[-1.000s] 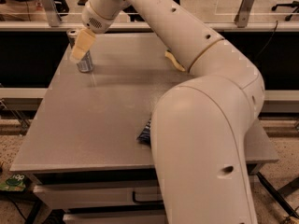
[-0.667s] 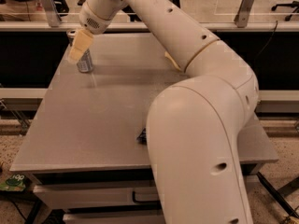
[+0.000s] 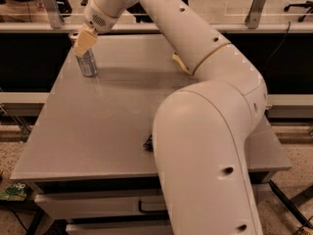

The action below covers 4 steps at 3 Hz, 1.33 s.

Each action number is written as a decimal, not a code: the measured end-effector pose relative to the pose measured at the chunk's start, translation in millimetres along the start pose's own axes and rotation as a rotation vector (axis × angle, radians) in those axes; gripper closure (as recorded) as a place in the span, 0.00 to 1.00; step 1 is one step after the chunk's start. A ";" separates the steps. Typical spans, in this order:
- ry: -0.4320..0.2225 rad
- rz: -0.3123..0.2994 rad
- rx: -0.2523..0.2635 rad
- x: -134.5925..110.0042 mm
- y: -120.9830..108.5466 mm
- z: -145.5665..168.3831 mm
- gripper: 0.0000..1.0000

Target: Pick redbull can

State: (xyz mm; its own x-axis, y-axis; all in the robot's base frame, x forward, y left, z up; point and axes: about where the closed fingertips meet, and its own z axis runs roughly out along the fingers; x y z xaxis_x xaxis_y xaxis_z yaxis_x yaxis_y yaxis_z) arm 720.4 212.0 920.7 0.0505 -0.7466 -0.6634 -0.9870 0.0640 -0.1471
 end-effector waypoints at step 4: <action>-0.071 -0.166 -0.082 -41.6 38.9 -104.8 1.00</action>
Offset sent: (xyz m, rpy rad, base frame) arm -0.0303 -0.0374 0.0907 0.0752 -0.0317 0.1183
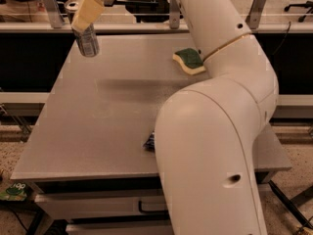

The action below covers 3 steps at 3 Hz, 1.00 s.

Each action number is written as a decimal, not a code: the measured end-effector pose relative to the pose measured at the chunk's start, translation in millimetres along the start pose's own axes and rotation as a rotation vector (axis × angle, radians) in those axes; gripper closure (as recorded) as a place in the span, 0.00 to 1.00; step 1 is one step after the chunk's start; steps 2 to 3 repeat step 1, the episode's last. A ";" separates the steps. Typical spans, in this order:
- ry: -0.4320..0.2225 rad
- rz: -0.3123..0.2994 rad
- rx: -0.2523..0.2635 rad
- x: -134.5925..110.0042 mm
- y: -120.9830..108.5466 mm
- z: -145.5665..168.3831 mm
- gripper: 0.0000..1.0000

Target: Pick redbull can

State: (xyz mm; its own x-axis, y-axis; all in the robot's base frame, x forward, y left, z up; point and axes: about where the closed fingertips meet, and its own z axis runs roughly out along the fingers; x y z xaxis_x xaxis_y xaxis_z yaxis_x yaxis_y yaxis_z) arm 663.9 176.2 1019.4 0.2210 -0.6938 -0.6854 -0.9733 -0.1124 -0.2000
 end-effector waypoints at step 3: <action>-0.001 -0.004 -0.001 -1.2 0.6 -2.0 1.00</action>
Offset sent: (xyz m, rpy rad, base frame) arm 0.0000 0.0000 0.0000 0.0000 0.0000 0.0000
